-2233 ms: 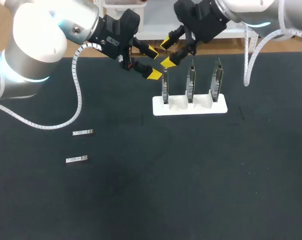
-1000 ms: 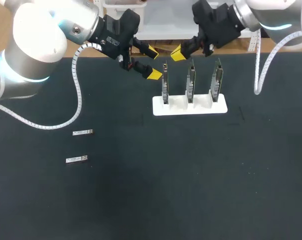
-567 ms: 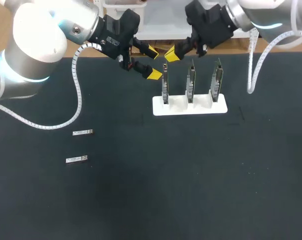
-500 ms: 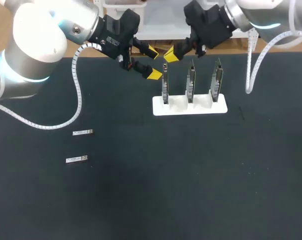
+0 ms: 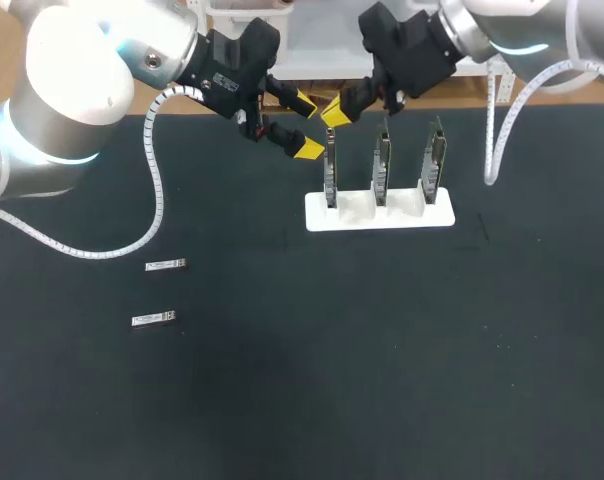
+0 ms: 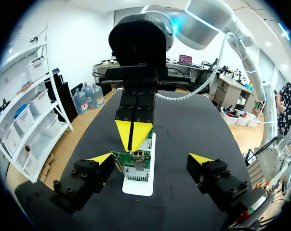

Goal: Pick up the optical module with the left hand, and insert it into the network port with the right hand.

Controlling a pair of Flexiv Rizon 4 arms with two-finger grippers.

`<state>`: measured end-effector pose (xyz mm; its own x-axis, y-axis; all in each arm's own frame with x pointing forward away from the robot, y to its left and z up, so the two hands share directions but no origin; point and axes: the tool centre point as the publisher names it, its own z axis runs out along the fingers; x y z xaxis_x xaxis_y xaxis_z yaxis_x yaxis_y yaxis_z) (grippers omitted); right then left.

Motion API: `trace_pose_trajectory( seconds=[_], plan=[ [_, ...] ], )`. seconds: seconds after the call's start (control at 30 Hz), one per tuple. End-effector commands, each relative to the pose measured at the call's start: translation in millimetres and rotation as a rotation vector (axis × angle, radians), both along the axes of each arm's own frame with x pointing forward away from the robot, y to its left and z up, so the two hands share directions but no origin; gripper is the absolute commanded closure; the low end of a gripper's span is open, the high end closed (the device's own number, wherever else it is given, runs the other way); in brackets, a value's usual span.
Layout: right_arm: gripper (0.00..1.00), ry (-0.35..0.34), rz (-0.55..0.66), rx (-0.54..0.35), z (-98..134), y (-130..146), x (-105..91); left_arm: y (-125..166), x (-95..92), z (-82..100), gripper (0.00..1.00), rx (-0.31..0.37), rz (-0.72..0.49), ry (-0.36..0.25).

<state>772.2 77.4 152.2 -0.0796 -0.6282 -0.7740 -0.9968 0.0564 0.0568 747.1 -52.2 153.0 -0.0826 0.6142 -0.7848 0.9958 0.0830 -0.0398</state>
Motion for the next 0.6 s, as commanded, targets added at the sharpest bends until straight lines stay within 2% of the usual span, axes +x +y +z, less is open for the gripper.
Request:
trace_pose_trajectory(
  seconds=[0.03, 0.6],
  plan=[
    [1.0, 0.0, 0.0, -0.002, -0.9, 0.7, -0.7, -1.0, -0.4, 1.0, 0.0, 0.007, 0.004, 0.002],
    [1.0, 0.007, 0.002, -0.026, -7.2, 2.9, 1.1, -1.0, -0.4, 1.0, 0.0, 0.007, 0.004, 0.002]
  ],
)
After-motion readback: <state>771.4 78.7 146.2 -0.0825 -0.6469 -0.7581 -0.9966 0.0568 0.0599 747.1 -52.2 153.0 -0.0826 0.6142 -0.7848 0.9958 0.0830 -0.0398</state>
